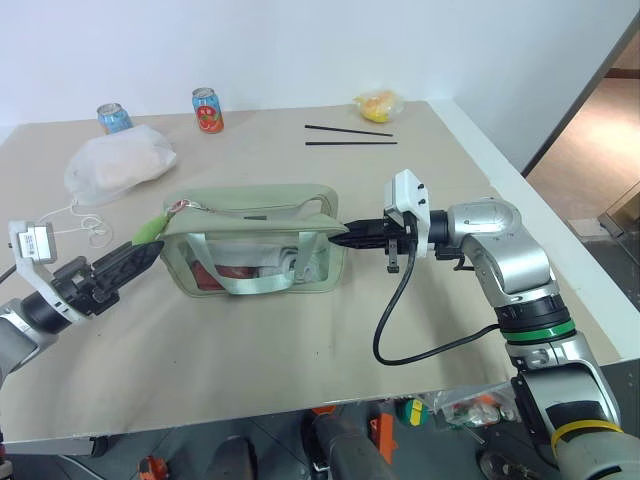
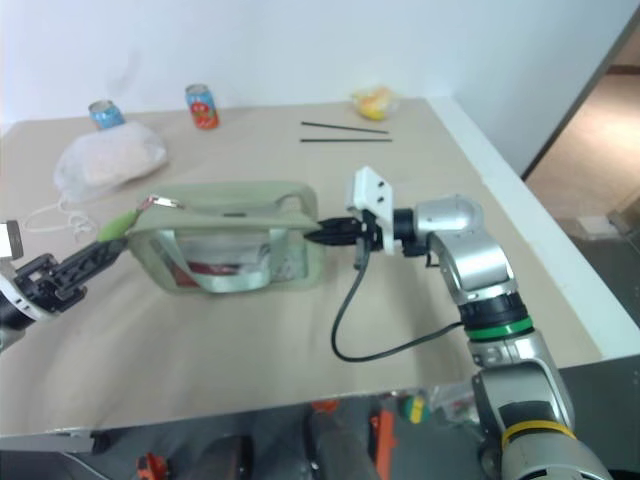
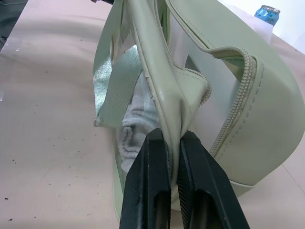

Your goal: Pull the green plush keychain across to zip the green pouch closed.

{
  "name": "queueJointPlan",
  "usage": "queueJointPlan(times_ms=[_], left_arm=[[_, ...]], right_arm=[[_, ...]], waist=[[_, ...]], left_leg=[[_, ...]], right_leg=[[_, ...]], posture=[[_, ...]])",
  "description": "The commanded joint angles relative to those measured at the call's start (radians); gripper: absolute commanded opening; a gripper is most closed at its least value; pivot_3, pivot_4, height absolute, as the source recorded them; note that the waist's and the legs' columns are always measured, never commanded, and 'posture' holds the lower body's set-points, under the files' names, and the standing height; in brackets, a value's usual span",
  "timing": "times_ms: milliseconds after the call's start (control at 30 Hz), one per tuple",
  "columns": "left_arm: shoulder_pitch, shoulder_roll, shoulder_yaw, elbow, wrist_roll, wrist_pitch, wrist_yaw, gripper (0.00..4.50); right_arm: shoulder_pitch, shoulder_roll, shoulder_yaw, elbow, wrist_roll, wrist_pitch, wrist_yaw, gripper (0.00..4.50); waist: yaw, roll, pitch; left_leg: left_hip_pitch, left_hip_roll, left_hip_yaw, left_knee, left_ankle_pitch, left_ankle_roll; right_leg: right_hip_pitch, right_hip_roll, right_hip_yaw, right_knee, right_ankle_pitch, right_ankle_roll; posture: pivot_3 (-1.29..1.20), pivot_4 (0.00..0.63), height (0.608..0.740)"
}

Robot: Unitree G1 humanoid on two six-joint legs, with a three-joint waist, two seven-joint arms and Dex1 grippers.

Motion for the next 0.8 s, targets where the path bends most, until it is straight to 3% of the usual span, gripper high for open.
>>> queueJointPlan(times_ms=[33,133,500,667,800], left_arm=[[-0.022,0.019,0.04,-0.006,-0.03,0.0,0.0,4.5],[-0.031,0.016,0.045,0.001,-0.045,0.008,0.002,3.72],[-0.032,0.014,0.055,-0.005,-0.069,0.003,0.005,0.02],[-0.075,0.01,0.036,-0.016,-0.054,-0.021,0.013,0.02],[-0.195,0.004,-0.003,-0.044,-0.039,-0.052,0.054,0.02]], right_arm=[[-0.002,-0.007,-0.031,-0.012,0.014,-0.002,-0.008,0.08],[-0.001,-0.01,-0.029,-0.008,0.009,-0.005,-0.008,0.0],[-0.006,-0.011,-0.03,0.017,0.003,-0.012,-0.007,0.0],[-0.011,-0.011,-0.029,0.024,0.001,-0.015,-0.008,0.0],[-0.012,-0.01,-0.027,0.025,0.0,-0.016,-0.007,0.0]], waist=[[0.0,0.0,0.0],[0.0,0.0,0.0],[0.0,0.0,0.0],[0.001,0.0,0.0],[0.005,-0.001,0.0]], left_leg=[[0.0,0.0,0.0,0.0,0.0,0.0],[0.0,0.0,0.0,0.0,0.0,0.0],[0.0,0.0,0.0,0.0,0.0,0.0],[0.0,0.0,0.0,0.0,0.0,0.0],[0.0,-0.001,0.0,0.001,0.0,0.0]], right_leg=[[0.0,0.0,0.0,0.0,0.0,0.0],[0.0,0.0,0.0,0.0,0.0,0.0],[0.0,-0.001,0.0,0.0,0.0,0.0],[0.0,-0.001,0.0,0.0,0.0,0.0],[0.001,-0.001,0.0,0.0,0.0,0.001]], posture=[[0.0,0.15,0.74],[0.0,0.15,0.74],[0.0,0.15,0.74],[0.0,0.15,0.74],[0.0,0.15,0.74]])
